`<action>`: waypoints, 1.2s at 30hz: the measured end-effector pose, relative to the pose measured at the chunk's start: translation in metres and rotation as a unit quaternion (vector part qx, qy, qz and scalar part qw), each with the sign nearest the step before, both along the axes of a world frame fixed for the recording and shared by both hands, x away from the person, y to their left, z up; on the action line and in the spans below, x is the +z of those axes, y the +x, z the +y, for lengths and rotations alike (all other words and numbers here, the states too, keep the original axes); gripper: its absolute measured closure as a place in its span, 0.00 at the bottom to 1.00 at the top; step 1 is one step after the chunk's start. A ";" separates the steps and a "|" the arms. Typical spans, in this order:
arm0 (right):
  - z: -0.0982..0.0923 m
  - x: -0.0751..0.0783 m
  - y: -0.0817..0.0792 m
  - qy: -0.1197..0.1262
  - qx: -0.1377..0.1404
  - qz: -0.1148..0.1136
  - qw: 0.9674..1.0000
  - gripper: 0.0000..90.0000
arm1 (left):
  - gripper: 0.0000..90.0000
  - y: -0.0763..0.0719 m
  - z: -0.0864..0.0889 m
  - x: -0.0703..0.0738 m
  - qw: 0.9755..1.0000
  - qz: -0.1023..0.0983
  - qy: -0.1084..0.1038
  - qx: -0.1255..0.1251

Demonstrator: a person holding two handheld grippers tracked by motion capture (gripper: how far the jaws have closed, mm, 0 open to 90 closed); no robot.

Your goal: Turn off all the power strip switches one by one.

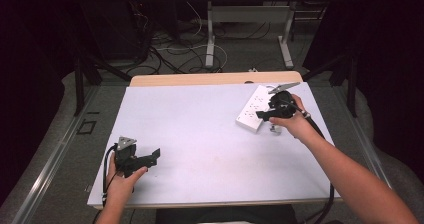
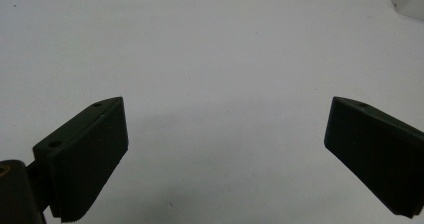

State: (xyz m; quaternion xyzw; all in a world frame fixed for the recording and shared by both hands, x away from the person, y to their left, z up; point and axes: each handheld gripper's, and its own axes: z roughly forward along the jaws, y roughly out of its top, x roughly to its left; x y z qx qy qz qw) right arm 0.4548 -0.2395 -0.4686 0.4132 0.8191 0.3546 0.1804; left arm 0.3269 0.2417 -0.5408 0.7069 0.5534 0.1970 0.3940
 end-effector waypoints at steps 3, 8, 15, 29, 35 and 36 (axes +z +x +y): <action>-0.006 0.000 -0.007 0.009 -0.005 0.005 1.000 0.34 | 0.04 0.000 -0.001 0.000 1.000 -0.002 -0.002 0.001; -0.020 0.002 -0.024 0.026 -0.014 -0.003 1.000 0.30 | 0.04 0.001 -0.002 0.000 1.000 -0.002 -0.001 0.000; -0.030 0.001 -0.047 0.034 -0.021 -0.027 0.999 0.19 | 0.04 0.000 -0.002 0.000 1.000 -0.002 -0.002 0.000; -0.055 -0.035 -0.097 0.032 -0.047 -0.057 0.997 0.02 | 0.04 0.000 -0.002 0.000 1.000 -0.001 -0.001 0.001; -0.070 -0.054 -0.112 0.047 -0.082 -0.057 0.994 0.01 | 0.04 0.000 -0.003 0.000 1.000 -0.002 -0.001 0.002; -0.070 -0.054 -0.112 0.047 -0.082 -0.057 0.994 0.01 | 0.04 0.000 -0.003 0.000 1.000 -0.002 -0.001 0.002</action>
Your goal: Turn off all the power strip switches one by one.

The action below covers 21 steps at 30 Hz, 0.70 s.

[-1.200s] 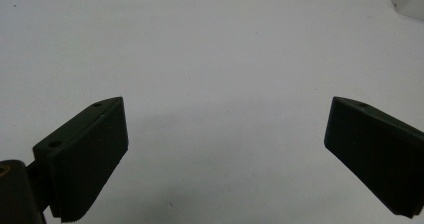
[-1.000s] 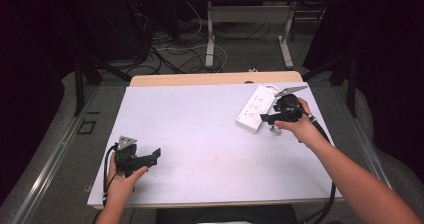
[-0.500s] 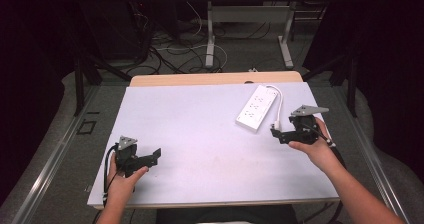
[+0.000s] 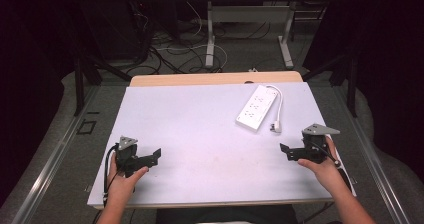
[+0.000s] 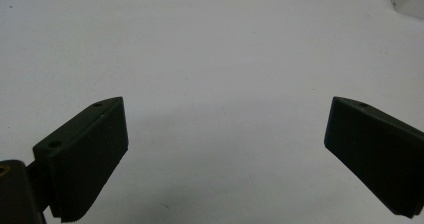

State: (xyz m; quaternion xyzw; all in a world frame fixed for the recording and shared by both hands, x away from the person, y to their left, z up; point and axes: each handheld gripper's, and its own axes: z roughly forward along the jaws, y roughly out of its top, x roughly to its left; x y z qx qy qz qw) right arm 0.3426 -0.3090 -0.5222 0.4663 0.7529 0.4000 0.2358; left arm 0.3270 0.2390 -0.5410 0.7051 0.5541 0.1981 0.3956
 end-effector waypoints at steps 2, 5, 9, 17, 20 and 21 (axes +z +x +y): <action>-0.007 -0.008 -0.005 0.001 -0.021 0.006 1.000 0.01 | 0.04 0.000 0.000 0.000 1.000 0.000 0.000 0.000; -0.013 -0.014 -0.007 -0.010 -0.034 0.008 0.999 0.01 | 0.04 0.000 0.000 0.000 1.000 0.000 0.000 -0.001; -0.025 -0.022 -0.008 -0.007 -0.047 0.025 0.999 0.02 | 0.04 0.000 0.000 0.000 1.000 0.002 0.002 -0.001; -0.035 -0.031 -0.010 -0.005 -0.069 0.031 0.997 0.04 | 0.04 0.000 0.001 0.000 1.000 0.000 0.001 -0.001; -0.038 -0.032 -0.010 -0.004 -0.073 0.031 0.997 0.04 | 0.04 0.000 0.001 0.000 1.000 -0.001 0.002 -0.001; -0.039 -0.033 -0.010 -0.004 -0.074 0.034 0.997 0.04 | 0.04 0.000 0.001 0.000 1.000 -0.002 0.002 0.000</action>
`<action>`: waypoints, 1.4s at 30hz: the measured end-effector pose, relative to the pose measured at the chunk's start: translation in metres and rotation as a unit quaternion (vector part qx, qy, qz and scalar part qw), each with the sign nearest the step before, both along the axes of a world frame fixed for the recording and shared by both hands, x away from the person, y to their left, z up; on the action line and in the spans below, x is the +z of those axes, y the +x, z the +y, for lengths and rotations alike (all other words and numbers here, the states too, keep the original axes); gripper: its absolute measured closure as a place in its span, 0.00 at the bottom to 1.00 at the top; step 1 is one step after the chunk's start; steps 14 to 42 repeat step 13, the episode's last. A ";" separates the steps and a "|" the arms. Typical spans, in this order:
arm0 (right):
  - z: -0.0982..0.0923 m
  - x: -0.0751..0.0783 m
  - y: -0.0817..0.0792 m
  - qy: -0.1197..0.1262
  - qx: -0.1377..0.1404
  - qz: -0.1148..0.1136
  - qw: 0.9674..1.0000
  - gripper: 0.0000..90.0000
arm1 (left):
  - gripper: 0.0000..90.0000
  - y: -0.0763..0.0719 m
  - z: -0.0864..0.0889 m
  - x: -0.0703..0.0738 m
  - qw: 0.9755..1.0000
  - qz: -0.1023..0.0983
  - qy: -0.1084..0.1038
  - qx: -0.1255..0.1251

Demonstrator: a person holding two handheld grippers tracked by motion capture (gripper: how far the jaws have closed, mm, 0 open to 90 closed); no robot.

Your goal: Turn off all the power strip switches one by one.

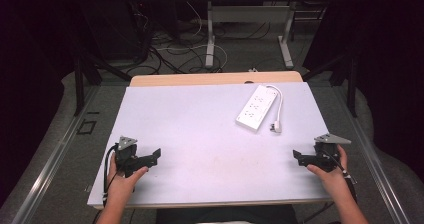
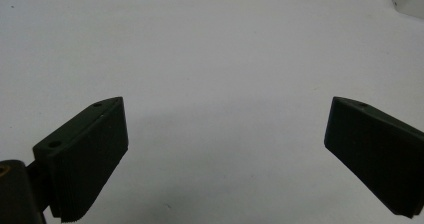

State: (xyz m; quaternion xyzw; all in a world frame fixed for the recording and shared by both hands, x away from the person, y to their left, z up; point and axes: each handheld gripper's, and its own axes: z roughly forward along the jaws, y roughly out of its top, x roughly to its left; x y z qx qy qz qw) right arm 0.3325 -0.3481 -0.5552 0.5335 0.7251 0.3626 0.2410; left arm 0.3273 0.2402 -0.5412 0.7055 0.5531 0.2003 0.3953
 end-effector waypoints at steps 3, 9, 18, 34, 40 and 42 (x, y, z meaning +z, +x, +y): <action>-0.002 -0.001 0.001 0.005 -0.003 0.002 1.000 0.04 | 0.04 0.000 0.000 0.000 1.000 0.001 0.000 0.000; -0.002 0.000 0.001 0.012 -0.006 0.001 1.000 0.04 | 0.04 0.000 0.000 0.000 1.000 0.001 0.000 0.000; -0.003 0.001 0.001 0.015 -0.006 0.000 1.000 0.03 | 0.04 0.000 0.000 -0.001 1.000 0.003 0.001 -0.001; -0.003 0.001 0.001 0.015 -0.006 0.000 1.000 0.03 | 0.04 0.000 0.000 -0.001 1.000 0.003 0.001 -0.001; -0.003 0.001 0.001 0.015 -0.006 0.000 1.000 0.03 | 0.04 0.000 0.000 -0.001 1.000 0.003 0.001 -0.001; -0.003 0.001 0.001 0.015 -0.006 0.000 1.000 0.03 | 0.04 0.000 0.000 -0.001 1.000 0.003 0.001 -0.001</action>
